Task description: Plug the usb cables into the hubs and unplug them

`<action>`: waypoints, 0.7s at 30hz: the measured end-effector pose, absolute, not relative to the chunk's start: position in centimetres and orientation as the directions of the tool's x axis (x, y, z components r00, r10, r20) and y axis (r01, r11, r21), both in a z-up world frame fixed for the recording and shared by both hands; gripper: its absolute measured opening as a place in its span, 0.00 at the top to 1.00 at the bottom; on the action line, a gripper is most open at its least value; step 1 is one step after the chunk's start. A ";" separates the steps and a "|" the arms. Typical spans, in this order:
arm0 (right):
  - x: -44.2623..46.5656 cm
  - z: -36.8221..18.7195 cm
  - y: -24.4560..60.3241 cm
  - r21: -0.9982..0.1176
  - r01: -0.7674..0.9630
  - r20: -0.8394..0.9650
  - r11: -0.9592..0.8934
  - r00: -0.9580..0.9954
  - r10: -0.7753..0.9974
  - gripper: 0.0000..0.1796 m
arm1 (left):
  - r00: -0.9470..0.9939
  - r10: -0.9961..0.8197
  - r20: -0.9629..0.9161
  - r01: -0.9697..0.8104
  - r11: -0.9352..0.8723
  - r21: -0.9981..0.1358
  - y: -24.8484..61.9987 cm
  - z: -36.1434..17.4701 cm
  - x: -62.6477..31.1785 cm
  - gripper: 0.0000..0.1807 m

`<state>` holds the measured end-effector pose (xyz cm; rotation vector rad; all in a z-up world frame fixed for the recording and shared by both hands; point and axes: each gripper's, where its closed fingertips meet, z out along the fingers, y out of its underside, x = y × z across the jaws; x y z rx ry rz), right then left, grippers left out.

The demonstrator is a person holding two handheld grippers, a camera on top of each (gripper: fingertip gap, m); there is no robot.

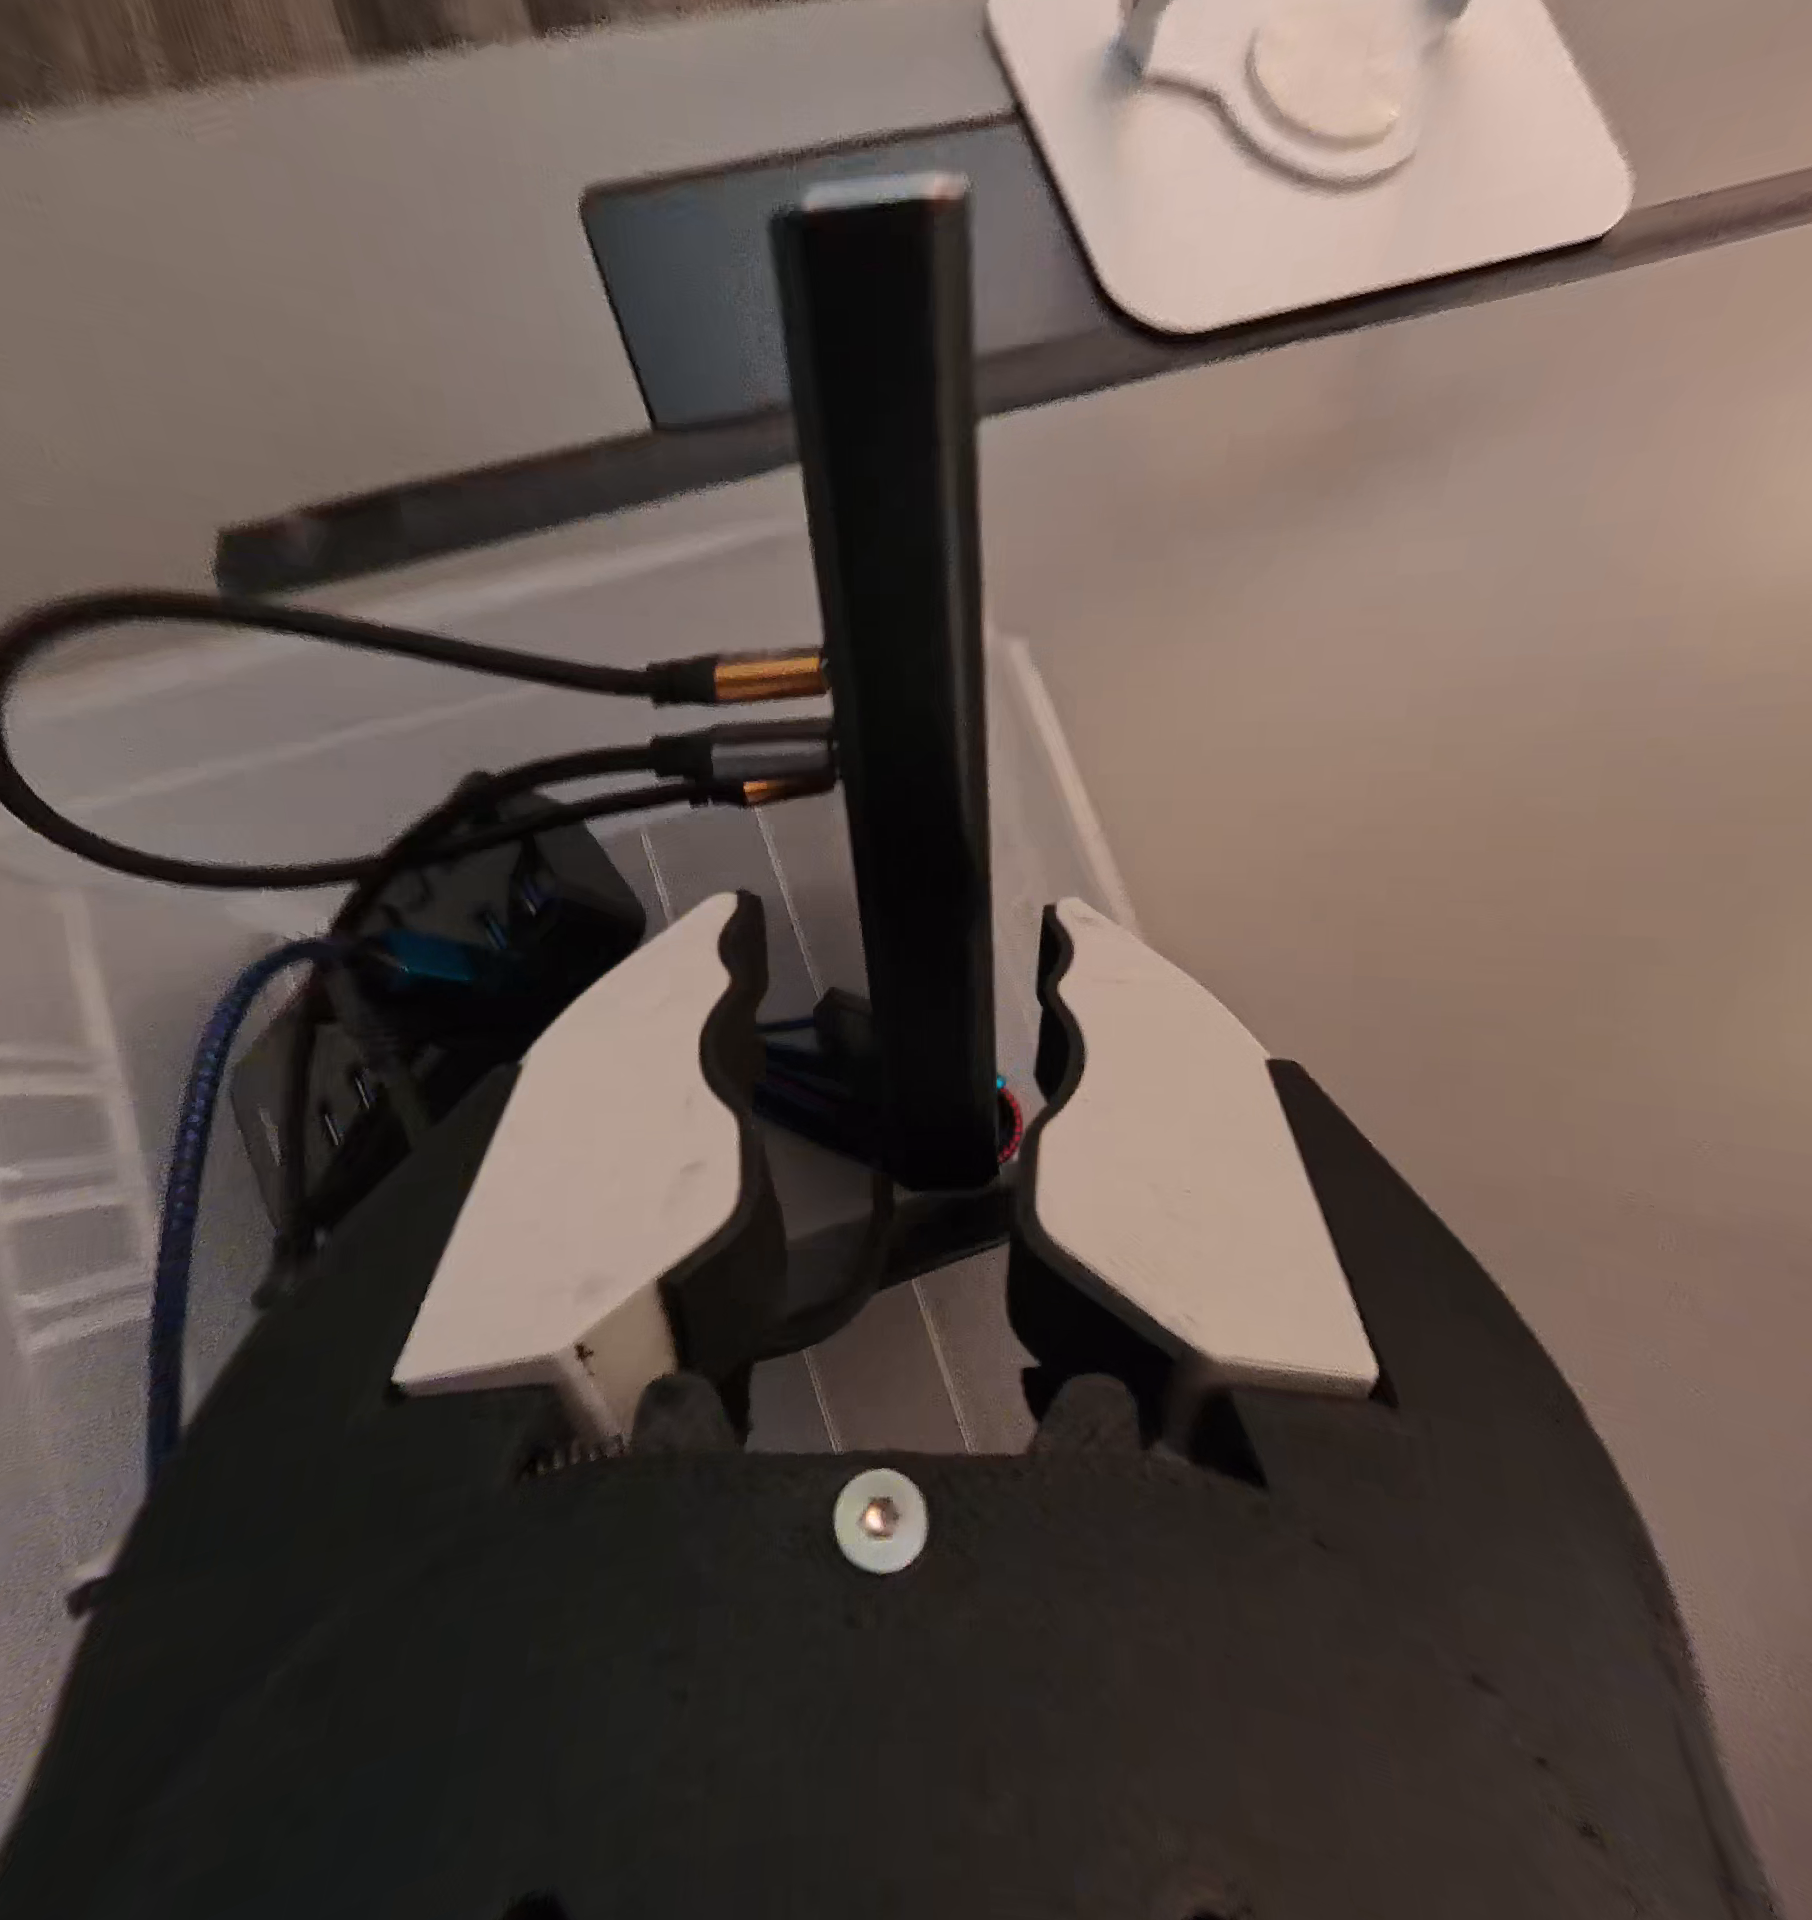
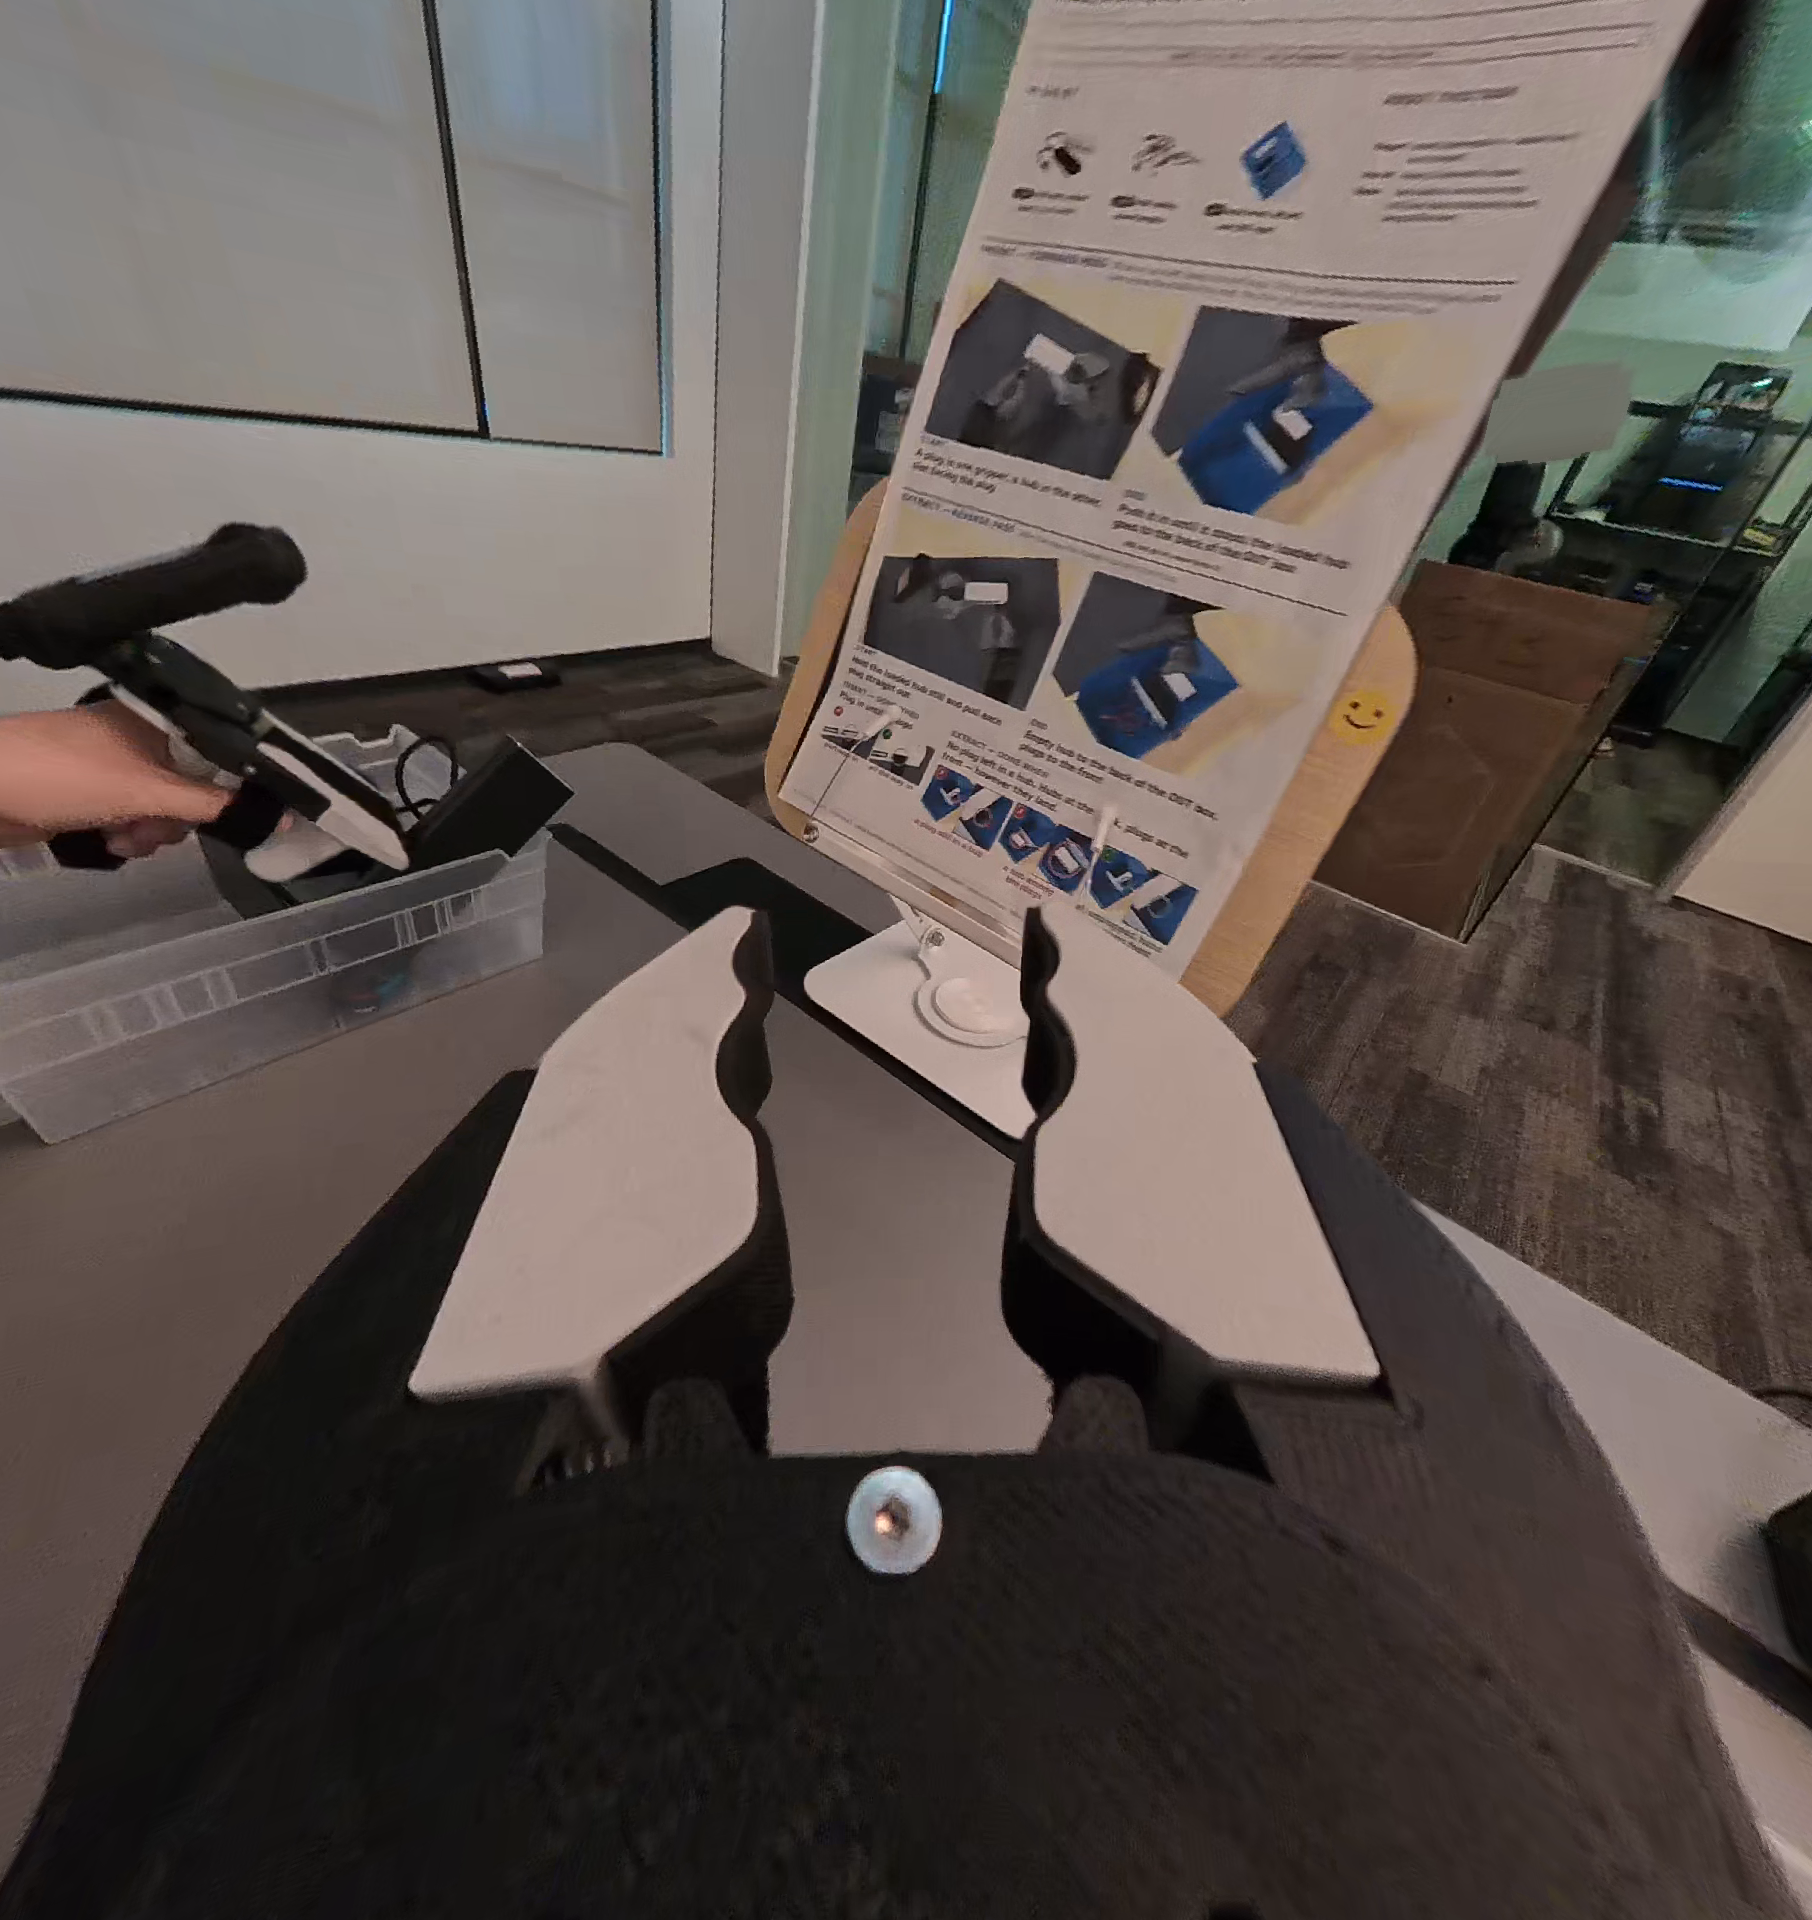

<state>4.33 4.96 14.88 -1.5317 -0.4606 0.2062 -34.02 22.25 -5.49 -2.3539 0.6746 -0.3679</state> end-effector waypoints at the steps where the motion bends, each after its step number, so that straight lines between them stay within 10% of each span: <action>1: 3.7 14.8 5.4 -0.984 0.173 0.175 0.041 0.894 0.412 0.74 | 0.833 -0.547 0.080 -0.378 -0.669 -0.640 22.3 -6.0 -34.2 0.72; 21: -0.8 11.1 7.1 -0.864 0.497 0.479 0.085 0.756 0.445 0.77 | 0.792 -0.583 0.179 -0.350 -0.675 -0.649 23.3 -7.8 -32.7 0.85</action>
